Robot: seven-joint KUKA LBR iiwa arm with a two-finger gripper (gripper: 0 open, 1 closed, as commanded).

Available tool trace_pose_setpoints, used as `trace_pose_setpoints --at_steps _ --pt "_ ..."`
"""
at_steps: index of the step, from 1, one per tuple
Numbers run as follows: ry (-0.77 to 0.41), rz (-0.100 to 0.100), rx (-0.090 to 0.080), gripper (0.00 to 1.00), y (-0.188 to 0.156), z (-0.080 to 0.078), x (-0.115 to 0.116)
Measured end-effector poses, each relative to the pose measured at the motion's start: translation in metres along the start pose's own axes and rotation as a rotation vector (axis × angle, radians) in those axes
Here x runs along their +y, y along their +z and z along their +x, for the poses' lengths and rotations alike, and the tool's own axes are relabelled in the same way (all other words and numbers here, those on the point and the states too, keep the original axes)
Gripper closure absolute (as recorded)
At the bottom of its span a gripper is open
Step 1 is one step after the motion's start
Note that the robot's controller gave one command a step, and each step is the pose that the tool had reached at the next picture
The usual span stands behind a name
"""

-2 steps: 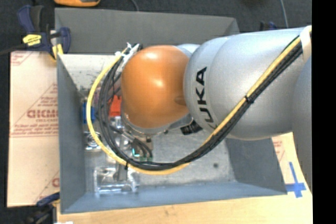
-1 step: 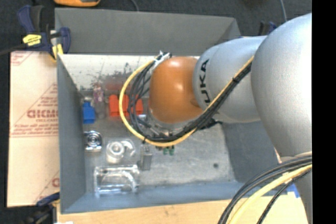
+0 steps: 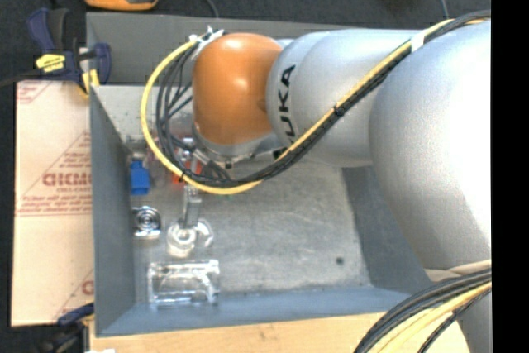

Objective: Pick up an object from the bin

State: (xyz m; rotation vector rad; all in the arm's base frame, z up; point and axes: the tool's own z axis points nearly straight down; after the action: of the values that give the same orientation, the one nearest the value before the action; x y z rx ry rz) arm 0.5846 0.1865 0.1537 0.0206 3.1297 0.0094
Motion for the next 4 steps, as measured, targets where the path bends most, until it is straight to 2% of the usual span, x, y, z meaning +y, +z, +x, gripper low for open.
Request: trace_pose_setpoints --at_steps 1,2,3,4 --pt "-0.389 0.003 -0.001 0.0 0.081 -0.069 -0.032" --pt "-0.384 -0.002 -0.017 1.0 0.074 -0.073 -0.029" --pt "-0.936 0.003 0.005 1.0 0.015 -0.048 -0.061" --pt "-0.908 0.0 0.009 1.0 -0.01 -0.026 -0.07"
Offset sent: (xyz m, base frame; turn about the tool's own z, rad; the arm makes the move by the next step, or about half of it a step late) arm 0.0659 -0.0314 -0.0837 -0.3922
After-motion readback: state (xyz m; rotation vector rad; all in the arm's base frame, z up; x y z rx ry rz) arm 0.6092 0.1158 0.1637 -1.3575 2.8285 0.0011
